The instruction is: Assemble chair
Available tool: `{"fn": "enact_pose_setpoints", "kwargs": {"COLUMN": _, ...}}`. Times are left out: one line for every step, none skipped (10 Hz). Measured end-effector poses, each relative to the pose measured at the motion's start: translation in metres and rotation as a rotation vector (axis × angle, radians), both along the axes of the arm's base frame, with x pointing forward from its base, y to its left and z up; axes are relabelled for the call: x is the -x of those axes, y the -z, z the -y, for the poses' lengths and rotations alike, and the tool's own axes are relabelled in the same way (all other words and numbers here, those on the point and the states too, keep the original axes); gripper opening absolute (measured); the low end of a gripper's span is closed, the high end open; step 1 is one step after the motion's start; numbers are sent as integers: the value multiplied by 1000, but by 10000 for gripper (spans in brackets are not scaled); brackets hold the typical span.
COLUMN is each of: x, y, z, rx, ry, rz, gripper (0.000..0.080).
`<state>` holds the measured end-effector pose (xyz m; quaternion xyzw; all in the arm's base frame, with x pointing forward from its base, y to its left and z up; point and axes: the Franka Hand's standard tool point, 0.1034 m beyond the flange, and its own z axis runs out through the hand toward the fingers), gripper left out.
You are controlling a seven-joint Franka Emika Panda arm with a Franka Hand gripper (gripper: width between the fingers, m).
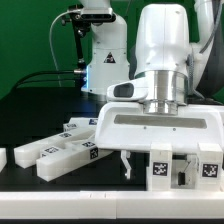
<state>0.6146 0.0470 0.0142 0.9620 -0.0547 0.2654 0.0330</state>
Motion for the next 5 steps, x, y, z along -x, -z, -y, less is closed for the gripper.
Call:
{"fn": "enact_pose_setpoints", "kwargs": {"x": 0, "y": 0, "z": 0, "rx": 0, "ry": 0, "rz": 0, "gripper": 558}}
{"fn": "enact_pose_setpoints", "kwargs": {"x": 0, "y": 0, "z": 0, "rx": 0, "ry": 0, "rz": 0, "gripper": 558}}
{"fn": "enact_pose_setpoints", "kwargs": {"x": 0, "y": 0, "z": 0, "rx": 0, "ry": 0, "rz": 0, "gripper": 357}}
{"fn": "enact_pose_setpoints", "kwargs": {"x": 0, "y": 0, "z": 6, "rx": 5, "ry": 8, "rz": 0, "gripper": 224}}
{"fn": "enact_pose_setpoints", "kwargs": {"x": 0, "y": 0, "z": 11, "rx": 8, "ry": 19, "rz": 1, "gripper": 224}}
